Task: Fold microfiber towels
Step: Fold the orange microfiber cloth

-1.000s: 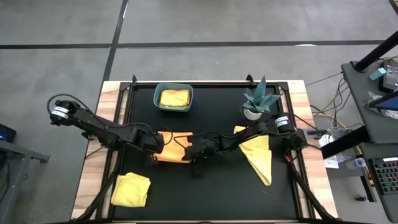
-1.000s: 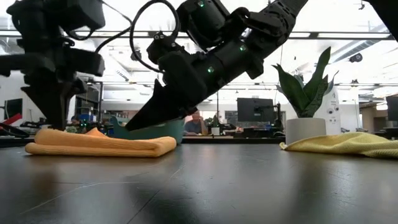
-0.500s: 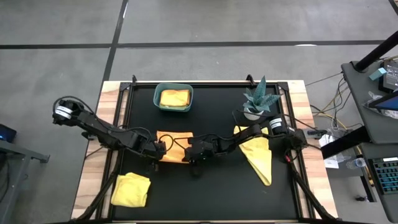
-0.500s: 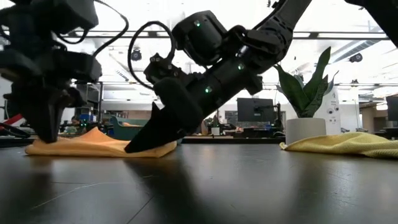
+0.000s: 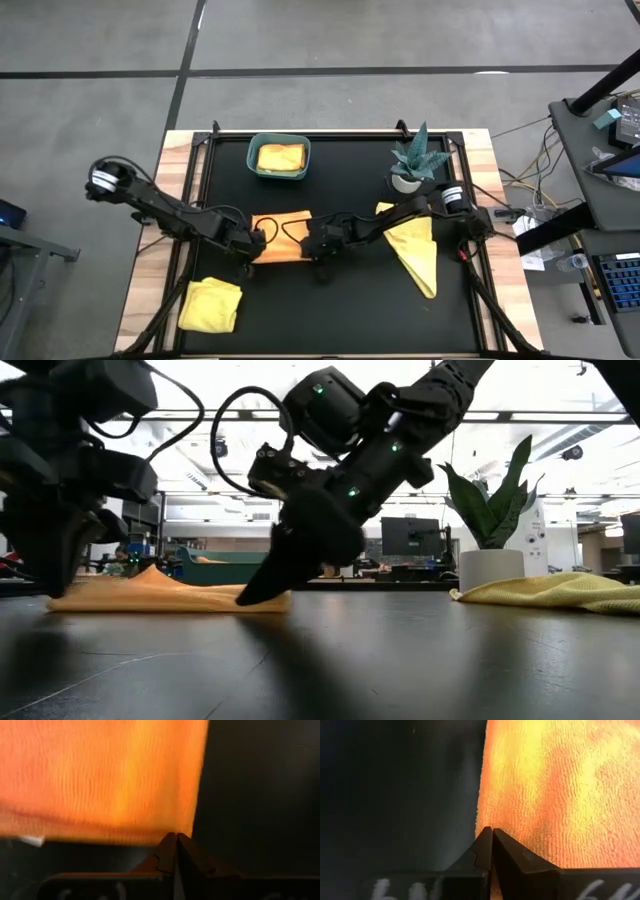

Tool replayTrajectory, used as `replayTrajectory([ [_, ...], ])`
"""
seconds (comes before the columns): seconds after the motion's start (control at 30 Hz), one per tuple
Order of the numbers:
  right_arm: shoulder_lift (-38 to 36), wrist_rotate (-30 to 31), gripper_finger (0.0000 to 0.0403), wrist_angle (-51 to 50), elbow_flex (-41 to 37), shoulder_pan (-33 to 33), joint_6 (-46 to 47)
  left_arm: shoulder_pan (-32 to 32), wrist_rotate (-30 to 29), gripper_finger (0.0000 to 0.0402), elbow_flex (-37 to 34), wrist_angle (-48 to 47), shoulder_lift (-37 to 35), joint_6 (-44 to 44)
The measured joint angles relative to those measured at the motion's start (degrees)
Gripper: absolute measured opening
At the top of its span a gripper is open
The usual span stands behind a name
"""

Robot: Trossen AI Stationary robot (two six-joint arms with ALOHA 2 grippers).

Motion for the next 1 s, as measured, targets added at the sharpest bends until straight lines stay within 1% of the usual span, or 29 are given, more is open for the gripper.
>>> replayTrajectory([
  [0.17, -3.0, 0.0, 0.0009, -5.6, -0.2, -0.2, -2.3, -0.1, 1.8, 0.0003, 0.9, 0.3, -1.2, 0.0],
  [0.3, -4.8, 0.0, 0.0009, -8.0, -0.2, -0.2, -2.6, 0.0, 3.6, 0.0003, 1.3, 0.4, -1.7, 0.0],
  [0.4, -5.9, 0.0, 0.0009, -7.8, -0.2, -0.1, -2.6, 0.0, 4.3, 0.0003, 1.4, 0.0, -2.7, 0.3],
  [0.5, -6.6, 0.0, 0.0009, -7.8, -0.2, -0.1, -2.6, 0.0, 3.8, 0.0003, 1.6, 0.2, -3.9, 2.7],
  [0.57, -7.1, 0.1, 0.0009, -7.7, -0.2, -0.1, -2.7, 0.0, 1.1, 0.0003, 1.8, 0.2, -5.1, 4.8],
  [0.6, -7.5, 0.1, 0.0009, -7.6, -0.2, -0.1, -2.8, 0.0, -1.3, 0.0003, 1.9, 0.5, -5.6, 6.1],
  [0.7, -8.6, 1.2, 0.0009, -7.5, -0.2, -0.5, -3.4, 0.1, -11.6, 0.0003, 1.8, 0.2, -7.1, 7.5],
  [0.77, -9.0, 2.5, 0.0009, -7.7, -0.2, -0.9, -3.5, 0.2, -19.5, 0.0003, 1.5, 0.1, -8.1, 6.4],
  [0.8, -9.3, 3.2, 0.0009, -8.1, -0.2, -1.0, -3.5, 0.4, -22.3, 0.0004, 1.4, -0.4, -8.6, 6.1],
  [0.9, -9.5, 3.8, 0.0009, -7.7, -0.1, -1.5, -3.7, 1.7, -26.1, 0.0015, 0.4, -0.4, -10.2, 5.9],
  [1.0, -9.3, 3.7, 0.0009, -7.1, -0.1, -1.6, -3.7, 3.6, -28.9, 0.0041, -1.5, -0.6, -11.6, 3.4],
])
